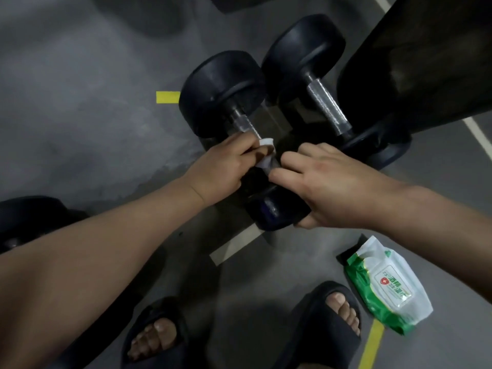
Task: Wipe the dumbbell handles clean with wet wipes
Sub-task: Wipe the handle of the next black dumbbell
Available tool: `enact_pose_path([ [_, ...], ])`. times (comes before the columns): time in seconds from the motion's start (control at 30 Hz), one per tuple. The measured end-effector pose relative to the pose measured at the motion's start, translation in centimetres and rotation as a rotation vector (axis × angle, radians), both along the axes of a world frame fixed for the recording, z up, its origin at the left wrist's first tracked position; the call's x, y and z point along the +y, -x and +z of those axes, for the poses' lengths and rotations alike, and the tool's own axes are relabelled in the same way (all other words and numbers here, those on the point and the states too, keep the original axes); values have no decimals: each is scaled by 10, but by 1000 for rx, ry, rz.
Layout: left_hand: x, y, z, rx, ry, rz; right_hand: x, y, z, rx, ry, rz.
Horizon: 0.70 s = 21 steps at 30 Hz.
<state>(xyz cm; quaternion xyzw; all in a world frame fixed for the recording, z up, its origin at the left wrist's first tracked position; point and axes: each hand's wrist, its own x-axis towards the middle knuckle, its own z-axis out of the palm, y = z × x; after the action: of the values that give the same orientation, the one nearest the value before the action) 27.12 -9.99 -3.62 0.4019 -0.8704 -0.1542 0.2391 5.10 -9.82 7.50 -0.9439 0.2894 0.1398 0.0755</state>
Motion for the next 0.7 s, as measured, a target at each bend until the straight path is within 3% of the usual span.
enact_pose_path([
  [0.13,0,3,-3,-5,-23,-16,1,6,-1,11,-24,-46],
  [0.3,-2,9,-3,18,-15,37,-1,11,13,35,-217,-153],
  [0.43,3,9,4,-26,-15,33,-2,3,2,-273,-350,-501],
  [0.53,-9,1,7,26,-108,271,0,-7,-16,-449,-274,-747],
  [0.6,-15,5,10,-99,-90,361,5,-14,-25,-485,-195,-810],
  [0.7,1,27,22,-228,-219,397,9,-16,-30,-582,-143,-863],
])
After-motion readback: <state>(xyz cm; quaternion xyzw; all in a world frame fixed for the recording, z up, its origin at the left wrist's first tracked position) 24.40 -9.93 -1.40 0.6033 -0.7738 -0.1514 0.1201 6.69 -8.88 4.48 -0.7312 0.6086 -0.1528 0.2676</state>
